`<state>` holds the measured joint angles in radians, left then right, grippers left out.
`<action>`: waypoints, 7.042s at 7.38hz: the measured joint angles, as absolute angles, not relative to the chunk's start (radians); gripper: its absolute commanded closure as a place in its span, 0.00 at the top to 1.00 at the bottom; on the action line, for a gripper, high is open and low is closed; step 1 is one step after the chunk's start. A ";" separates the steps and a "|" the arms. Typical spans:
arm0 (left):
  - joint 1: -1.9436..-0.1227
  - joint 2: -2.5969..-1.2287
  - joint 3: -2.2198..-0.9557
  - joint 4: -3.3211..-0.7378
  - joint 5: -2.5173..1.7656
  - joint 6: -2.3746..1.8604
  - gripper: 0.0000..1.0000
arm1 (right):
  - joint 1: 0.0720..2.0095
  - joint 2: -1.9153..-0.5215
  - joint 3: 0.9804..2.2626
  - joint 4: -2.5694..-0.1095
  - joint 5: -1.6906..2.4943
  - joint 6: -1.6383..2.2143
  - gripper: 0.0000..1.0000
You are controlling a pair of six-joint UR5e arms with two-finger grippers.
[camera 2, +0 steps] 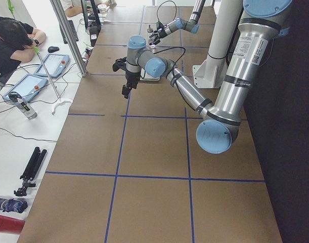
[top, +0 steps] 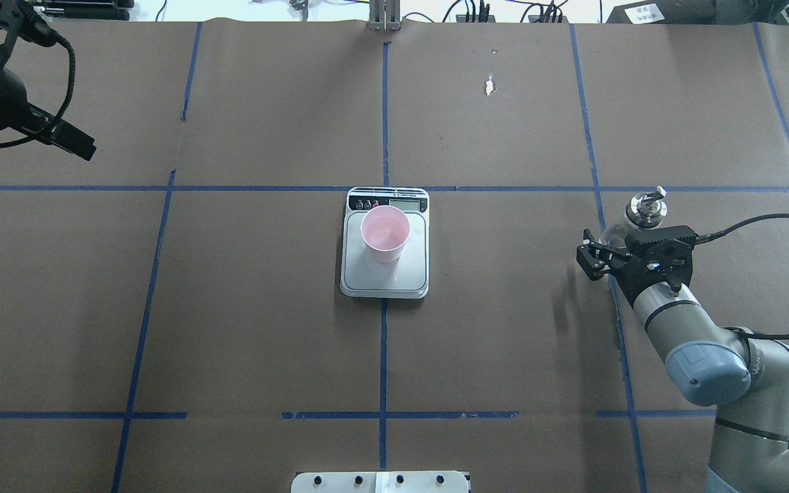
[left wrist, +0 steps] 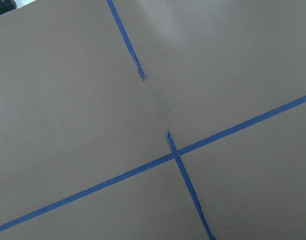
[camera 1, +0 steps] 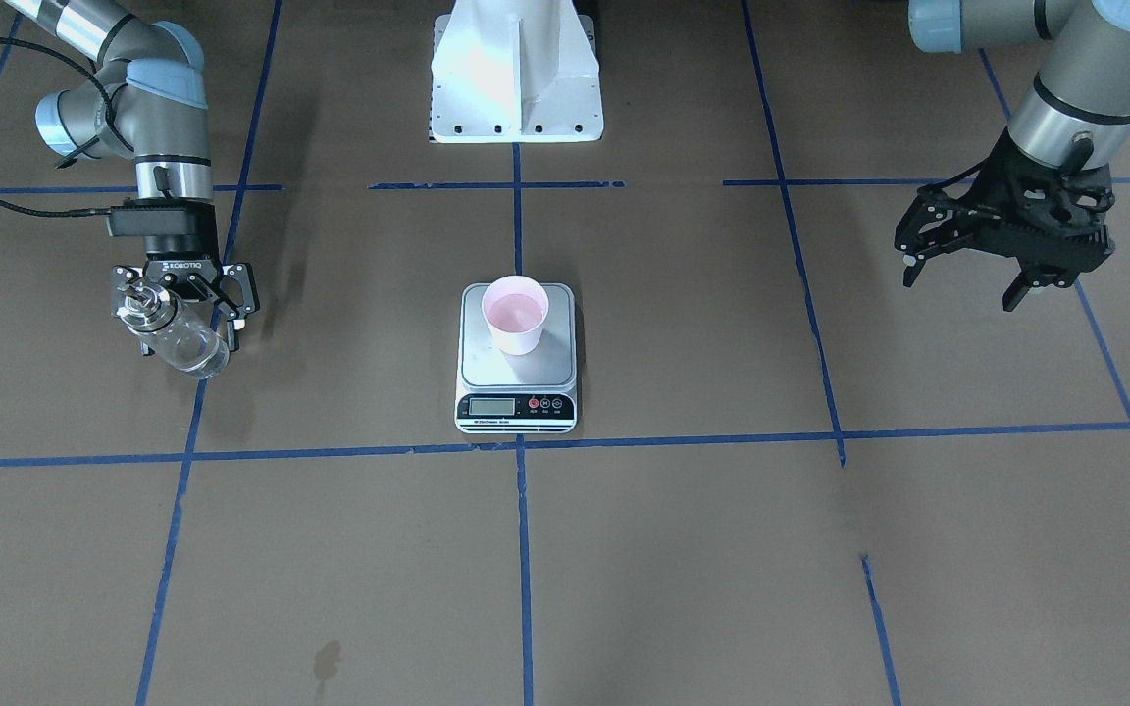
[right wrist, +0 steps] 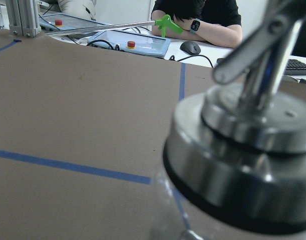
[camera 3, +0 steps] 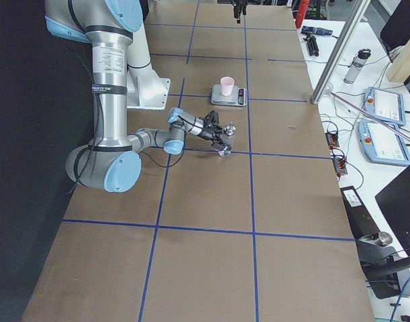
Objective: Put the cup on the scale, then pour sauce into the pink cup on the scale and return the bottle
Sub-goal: 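Lift the glass bottle with the right gripper, then carry the bottle with the right gripper toward the pink cup, then hold the tilted bottle over the pink cup with the right gripper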
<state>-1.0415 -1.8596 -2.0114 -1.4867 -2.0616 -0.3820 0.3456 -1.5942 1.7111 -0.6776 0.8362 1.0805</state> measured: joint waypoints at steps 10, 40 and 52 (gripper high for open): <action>-1.062 -1.861 -2.016 -1.485 -2.063 -0.358 1.00 | 0.516 -1.592 1.825 -0.649 1.043 0.877 0.00; -1.458 -1.718 -1.621 -1.764 -2.212 0.281 1.00 | 0.237 -1.133 1.733 -1.494 0.324 0.170 0.00; -1.457 -1.721 -1.594 -1.785 -2.204 0.284 1.00 | 0.242 -1.073 1.656 -1.496 0.218 -0.077 0.00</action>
